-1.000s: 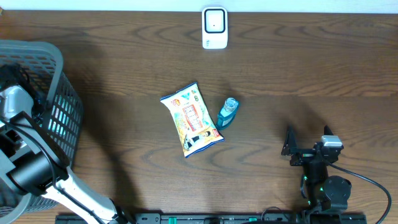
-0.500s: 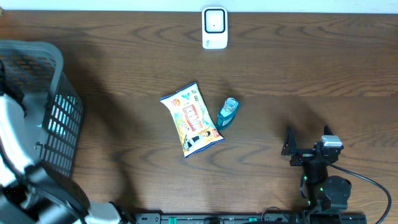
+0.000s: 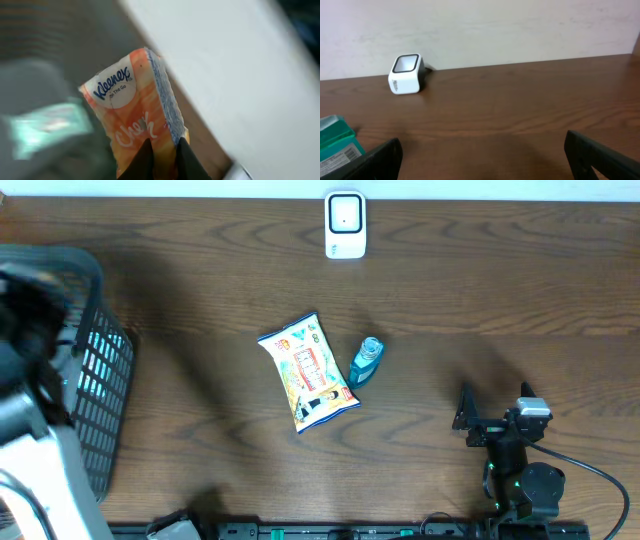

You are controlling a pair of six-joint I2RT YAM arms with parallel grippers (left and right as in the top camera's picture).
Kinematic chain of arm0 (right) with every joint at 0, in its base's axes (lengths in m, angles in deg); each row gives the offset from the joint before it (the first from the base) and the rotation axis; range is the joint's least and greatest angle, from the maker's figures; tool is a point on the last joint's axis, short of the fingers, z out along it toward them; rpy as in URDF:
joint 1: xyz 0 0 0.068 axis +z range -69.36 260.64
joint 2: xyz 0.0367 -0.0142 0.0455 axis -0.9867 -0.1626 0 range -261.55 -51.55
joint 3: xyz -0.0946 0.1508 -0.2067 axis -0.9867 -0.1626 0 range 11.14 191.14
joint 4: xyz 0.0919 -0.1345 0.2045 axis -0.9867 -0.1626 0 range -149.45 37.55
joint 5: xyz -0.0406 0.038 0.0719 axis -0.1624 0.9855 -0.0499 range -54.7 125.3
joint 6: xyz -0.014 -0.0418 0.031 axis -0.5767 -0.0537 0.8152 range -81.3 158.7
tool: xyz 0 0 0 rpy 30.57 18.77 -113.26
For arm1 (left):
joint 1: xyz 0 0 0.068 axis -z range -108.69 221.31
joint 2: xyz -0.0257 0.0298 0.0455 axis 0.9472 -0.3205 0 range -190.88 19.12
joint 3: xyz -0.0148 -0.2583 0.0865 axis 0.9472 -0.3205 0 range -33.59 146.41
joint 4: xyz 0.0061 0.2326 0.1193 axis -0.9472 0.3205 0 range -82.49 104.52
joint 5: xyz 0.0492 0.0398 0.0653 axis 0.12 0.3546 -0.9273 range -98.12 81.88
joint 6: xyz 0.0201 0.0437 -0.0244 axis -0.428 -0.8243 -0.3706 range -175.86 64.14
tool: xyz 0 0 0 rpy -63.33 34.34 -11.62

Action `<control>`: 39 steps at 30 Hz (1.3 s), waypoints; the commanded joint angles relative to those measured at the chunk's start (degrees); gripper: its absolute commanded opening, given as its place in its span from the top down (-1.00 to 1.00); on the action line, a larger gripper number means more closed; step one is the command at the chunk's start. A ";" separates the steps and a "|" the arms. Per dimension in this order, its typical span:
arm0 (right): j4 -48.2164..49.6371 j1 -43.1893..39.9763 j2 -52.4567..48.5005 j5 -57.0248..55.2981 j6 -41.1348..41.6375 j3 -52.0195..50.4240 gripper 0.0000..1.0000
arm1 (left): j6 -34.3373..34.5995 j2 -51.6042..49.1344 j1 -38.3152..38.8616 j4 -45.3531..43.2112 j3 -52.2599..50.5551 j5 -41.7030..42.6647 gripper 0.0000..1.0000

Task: Scan the item barcode
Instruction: 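Carry the Kleenex pack to the table and set it beside the bottle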

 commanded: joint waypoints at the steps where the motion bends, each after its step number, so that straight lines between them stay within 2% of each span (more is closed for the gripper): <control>1: -0.20 0.50 0.11 -0.11 -0.76 -0.09 -0.98 | -4.28 3.82 10.51 -0.07 0.22 4.66 0.86; 6: -0.20 0.50 0.11 -0.11 -0.74 -0.09 -0.98 | -11.65 3.21 29.90 -0.22 -0.44 0.92 0.86; 11: -0.17 0.50 0.11 -0.11 -0.74 -0.09 -0.98 | -18.84 -1.90 44.35 -3.17 -2.12 0.83 0.86; 18: -0.20 0.50 0.11 -0.11 -0.74 -0.09 -0.99 | -26.12 -11.96 59.30 -9.29 -2.45 9.44 0.86; 28: -0.20 0.50 0.11 -0.11 -0.74 -0.09 -0.98 | -33.18 -20.04 72.22 -10.75 -2.47 9.92 0.85; 39: -0.20 0.50 0.11 -0.11 -0.74 -0.09 -0.98 | -31.65 -29.20 73.88 -11.08 -6.10 9.73 0.86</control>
